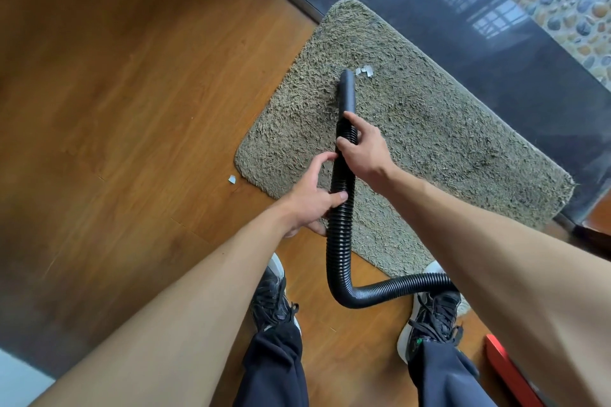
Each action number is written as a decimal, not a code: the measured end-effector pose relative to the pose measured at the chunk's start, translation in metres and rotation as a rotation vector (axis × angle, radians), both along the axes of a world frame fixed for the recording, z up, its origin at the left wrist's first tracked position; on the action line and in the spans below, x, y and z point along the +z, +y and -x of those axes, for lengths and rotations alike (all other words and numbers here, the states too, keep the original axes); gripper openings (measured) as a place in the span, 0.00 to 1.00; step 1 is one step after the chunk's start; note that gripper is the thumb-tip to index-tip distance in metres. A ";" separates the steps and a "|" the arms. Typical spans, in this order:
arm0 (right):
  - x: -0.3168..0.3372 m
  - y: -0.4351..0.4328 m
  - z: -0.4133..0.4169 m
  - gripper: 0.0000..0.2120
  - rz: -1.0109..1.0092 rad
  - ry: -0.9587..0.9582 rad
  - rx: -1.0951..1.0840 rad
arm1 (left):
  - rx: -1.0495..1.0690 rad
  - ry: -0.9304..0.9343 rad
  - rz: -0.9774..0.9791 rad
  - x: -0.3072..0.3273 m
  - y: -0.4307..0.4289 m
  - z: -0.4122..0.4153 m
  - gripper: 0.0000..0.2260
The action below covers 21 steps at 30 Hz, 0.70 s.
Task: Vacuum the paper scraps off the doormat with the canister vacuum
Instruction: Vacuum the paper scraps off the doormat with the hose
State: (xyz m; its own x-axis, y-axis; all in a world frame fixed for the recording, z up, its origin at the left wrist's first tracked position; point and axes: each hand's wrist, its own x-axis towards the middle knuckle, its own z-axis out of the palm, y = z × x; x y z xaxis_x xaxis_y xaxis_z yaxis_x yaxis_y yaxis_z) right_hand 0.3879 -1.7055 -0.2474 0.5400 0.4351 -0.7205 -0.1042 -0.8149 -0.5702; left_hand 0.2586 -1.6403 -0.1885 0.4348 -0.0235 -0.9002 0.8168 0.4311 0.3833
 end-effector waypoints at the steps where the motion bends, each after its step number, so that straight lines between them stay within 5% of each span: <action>1: 0.001 -0.007 0.000 0.29 -0.003 0.020 -0.030 | -0.019 -0.005 0.002 0.001 -0.003 -0.001 0.30; 13: 0.015 -0.042 0.017 0.29 0.016 0.147 -0.161 | -0.098 0.007 0.055 0.016 -0.024 0.011 0.31; 21: 0.015 -0.018 0.026 0.31 0.017 0.105 -0.060 | -0.030 0.024 0.021 0.016 -0.013 0.024 0.29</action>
State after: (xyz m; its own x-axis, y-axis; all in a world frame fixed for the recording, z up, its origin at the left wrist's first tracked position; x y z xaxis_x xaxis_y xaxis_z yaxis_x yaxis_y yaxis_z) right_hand 0.3623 -1.7238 -0.2322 0.4858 0.3918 -0.7814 -0.2113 -0.8148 -0.5399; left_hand 0.2342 -1.6532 -0.1725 0.4123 -0.0555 -0.9094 0.8384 0.4138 0.3548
